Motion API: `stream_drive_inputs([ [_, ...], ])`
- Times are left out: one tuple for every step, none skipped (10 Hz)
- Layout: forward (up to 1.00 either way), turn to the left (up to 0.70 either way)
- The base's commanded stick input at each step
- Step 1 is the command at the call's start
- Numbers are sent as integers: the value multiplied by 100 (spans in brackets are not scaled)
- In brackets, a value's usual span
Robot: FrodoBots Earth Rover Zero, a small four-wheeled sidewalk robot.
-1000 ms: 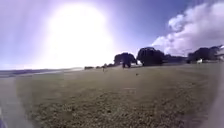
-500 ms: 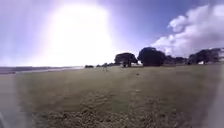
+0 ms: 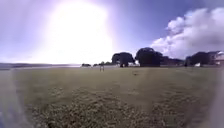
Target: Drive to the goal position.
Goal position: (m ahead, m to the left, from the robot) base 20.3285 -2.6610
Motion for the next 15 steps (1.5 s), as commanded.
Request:
stream_drive_inputs([
  [70,-9],
  [70,-8],
  [70,-7],
  [70,-4],
  [70,-1],
  [70,-11],
  [70,-14],
  [70,-14],
  [70,-13],
  [70,-13],
  [70,-13],
  [70,-14],
  [70,-14],
  [70,-14],
  [70,-13],
])
